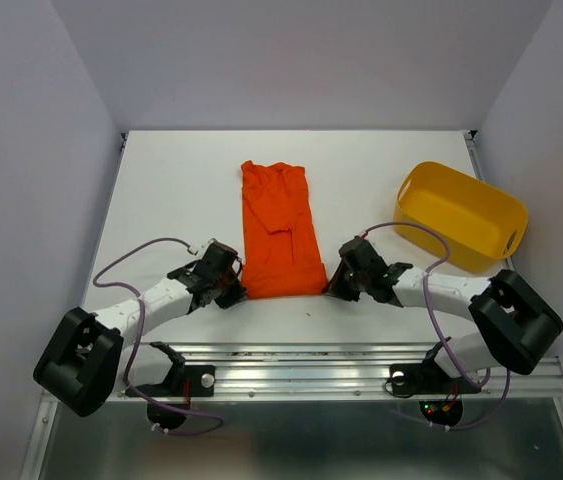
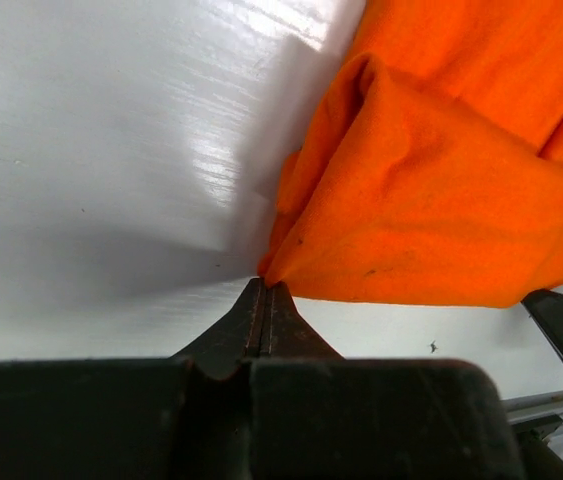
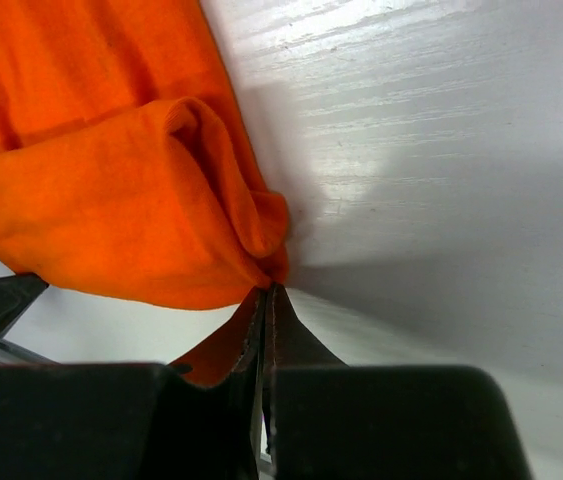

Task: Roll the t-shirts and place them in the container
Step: Roll the T-shirt to the center of the board.

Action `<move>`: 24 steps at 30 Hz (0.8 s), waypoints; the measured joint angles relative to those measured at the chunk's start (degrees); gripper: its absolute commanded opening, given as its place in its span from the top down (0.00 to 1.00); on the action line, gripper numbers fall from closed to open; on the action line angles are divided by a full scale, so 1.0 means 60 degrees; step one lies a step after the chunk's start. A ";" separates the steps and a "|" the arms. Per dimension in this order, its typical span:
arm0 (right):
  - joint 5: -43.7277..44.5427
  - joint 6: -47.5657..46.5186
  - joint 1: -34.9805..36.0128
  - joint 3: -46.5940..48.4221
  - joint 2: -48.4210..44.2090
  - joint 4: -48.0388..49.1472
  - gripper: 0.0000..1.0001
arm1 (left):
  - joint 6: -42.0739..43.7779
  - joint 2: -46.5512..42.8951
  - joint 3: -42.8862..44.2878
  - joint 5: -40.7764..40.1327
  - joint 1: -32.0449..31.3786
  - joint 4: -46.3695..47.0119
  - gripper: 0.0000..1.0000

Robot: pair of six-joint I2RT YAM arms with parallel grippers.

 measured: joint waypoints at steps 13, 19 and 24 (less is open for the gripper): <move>0.0270 -0.0204 -0.0091 0.0831 -0.0357 -0.0543 0.99 | 0.0182 -0.0368 0.1155 -0.0441 0.0036 -0.0725 1.00; 0.0295 -0.0357 -0.0310 0.1089 -0.0353 -0.0732 0.99 | 0.0408 -0.0157 0.1661 -0.0441 0.0244 -0.0914 1.00; 0.0288 -0.0525 -0.0492 0.1490 -0.0259 -0.0874 0.99 | 0.0627 0.0102 0.2007 -0.0415 0.0532 -0.0987 1.00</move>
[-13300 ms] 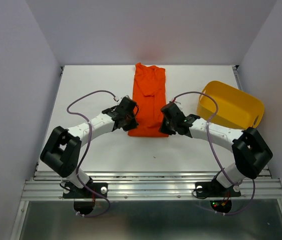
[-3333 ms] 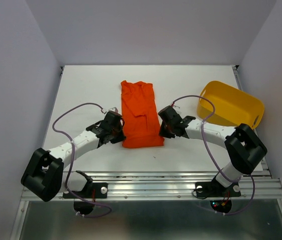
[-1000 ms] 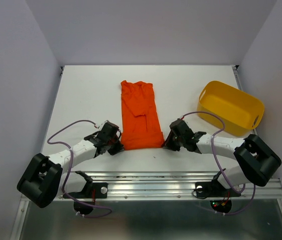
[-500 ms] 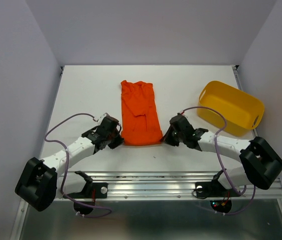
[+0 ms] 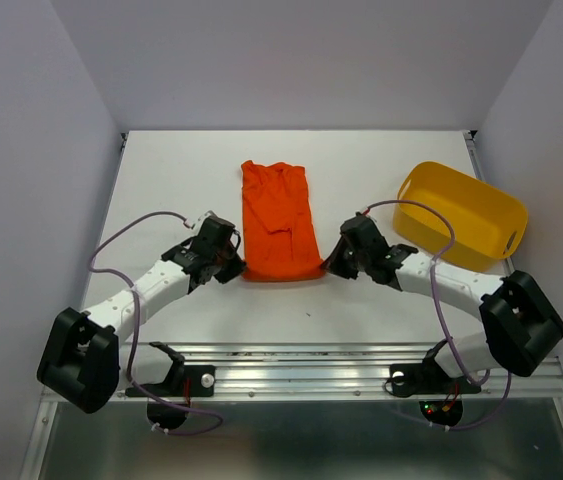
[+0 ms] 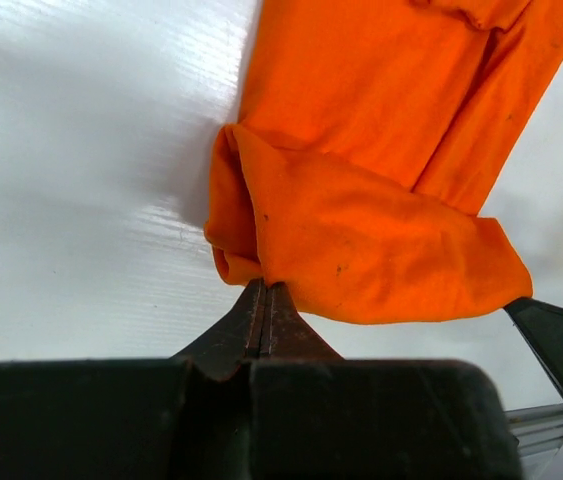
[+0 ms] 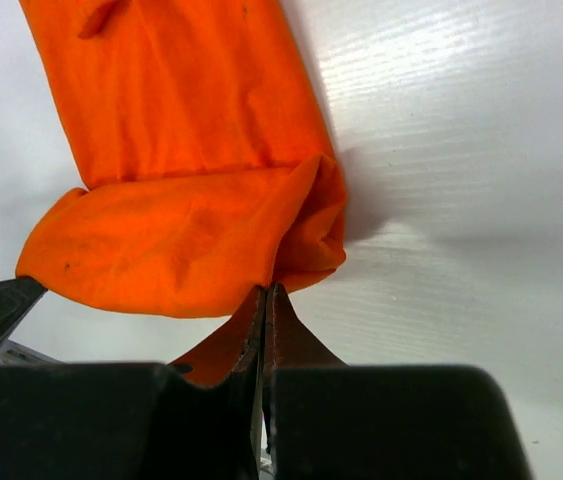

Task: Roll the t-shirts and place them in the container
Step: Roll the T-shirt to the center of the board.

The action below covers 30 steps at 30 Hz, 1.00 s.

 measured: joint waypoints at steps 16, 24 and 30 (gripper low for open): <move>-0.0127 -0.0579 -0.0528 0.1676 0.1515 -0.0058 0.99 | 0.1024 0.1672 0.1384 0.0270 0.0962 -0.0036 1.00; -0.0321 -0.0812 -0.0878 0.2401 0.2430 -0.0066 0.99 | 0.1526 0.2779 0.1953 0.0601 0.1381 0.0153 1.00; -0.0401 -0.1020 -0.1042 0.2918 0.3126 -0.0055 0.99 | 0.1909 0.3778 0.2543 0.0630 0.1625 0.0288 1.00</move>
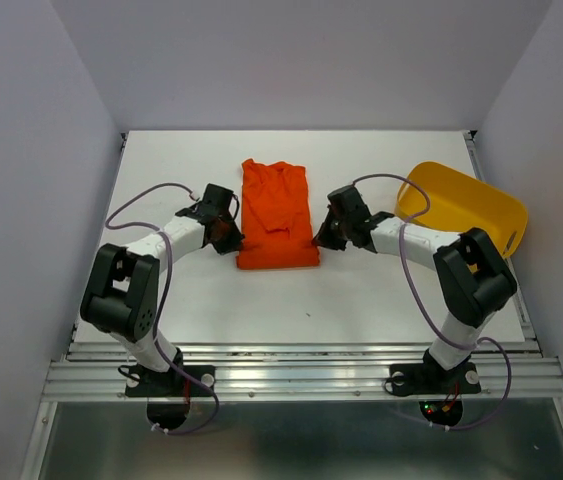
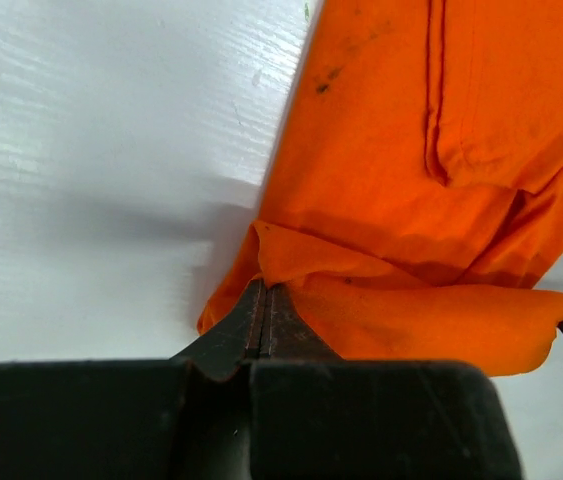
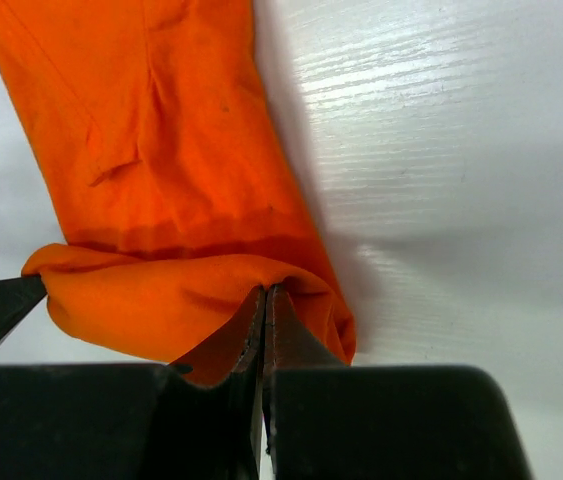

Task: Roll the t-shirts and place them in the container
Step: Roll the T-shirt to the center of the board.

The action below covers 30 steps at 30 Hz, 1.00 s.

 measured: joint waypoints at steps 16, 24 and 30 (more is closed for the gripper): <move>-0.0011 -0.0397 -0.0102 0.0681 0.1053 -0.0113 0.60 | 0.0707 0.1009 0.1056 -0.0568 0.0062 -0.0317 0.37; 0.0532 -0.0892 -0.0102 0.0940 0.0058 -0.1075 0.55 | 0.0852 -0.0353 0.1617 -0.1202 0.0062 -0.0936 0.42; 0.1024 -0.1082 0.0335 0.1435 -0.0597 -0.1337 0.89 | 0.0820 -0.1268 0.1647 -0.1351 -0.0291 -0.1075 1.00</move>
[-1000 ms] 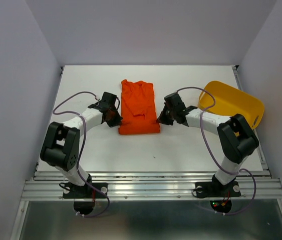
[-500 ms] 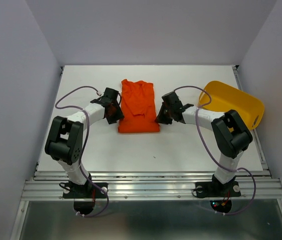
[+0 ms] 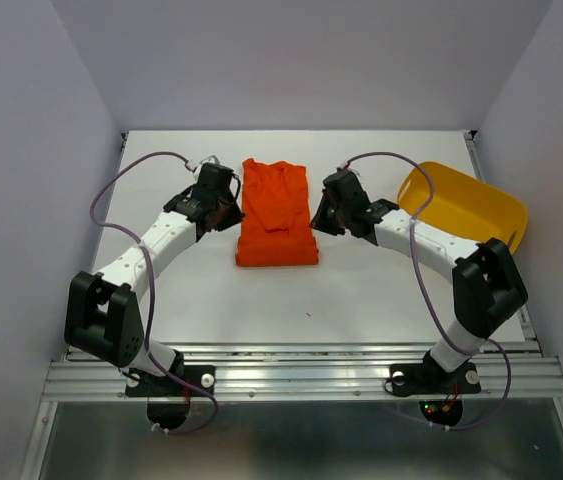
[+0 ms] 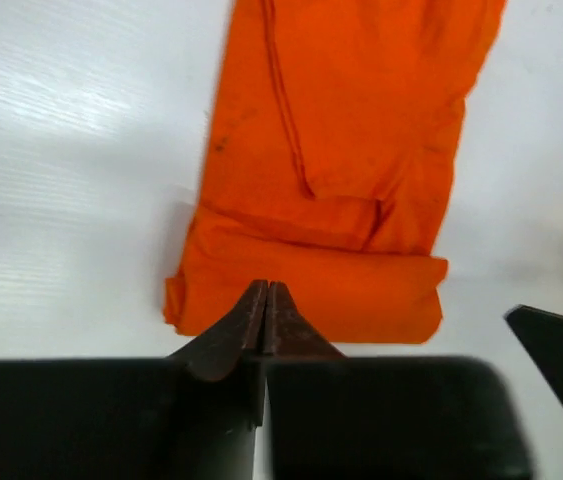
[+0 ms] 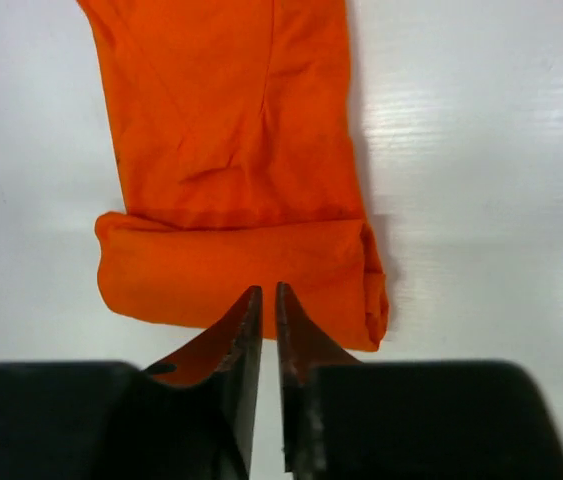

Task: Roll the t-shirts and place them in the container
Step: Roll the T-shirt to the center of the board.

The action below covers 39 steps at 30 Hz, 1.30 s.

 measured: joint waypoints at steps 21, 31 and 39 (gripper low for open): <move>-0.0656 0.0437 0.0441 -0.0616 0.1989 0.1071 0.99 | -0.0419 0.2448 -0.1475 0.0933 -0.0754 0.2208 1.00; -0.0652 0.1016 0.0441 -0.3104 0.0084 0.1679 0.99 | -0.0783 0.1657 -0.2455 0.0936 -0.1945 0.2452 1.00; -0.0637 0.1752 0.0452 -0.5563 -0.2455 0.1399 0.99 | -0.1359 0.1453 -0.2648 0.1013 -0.3442 0.2291 1.00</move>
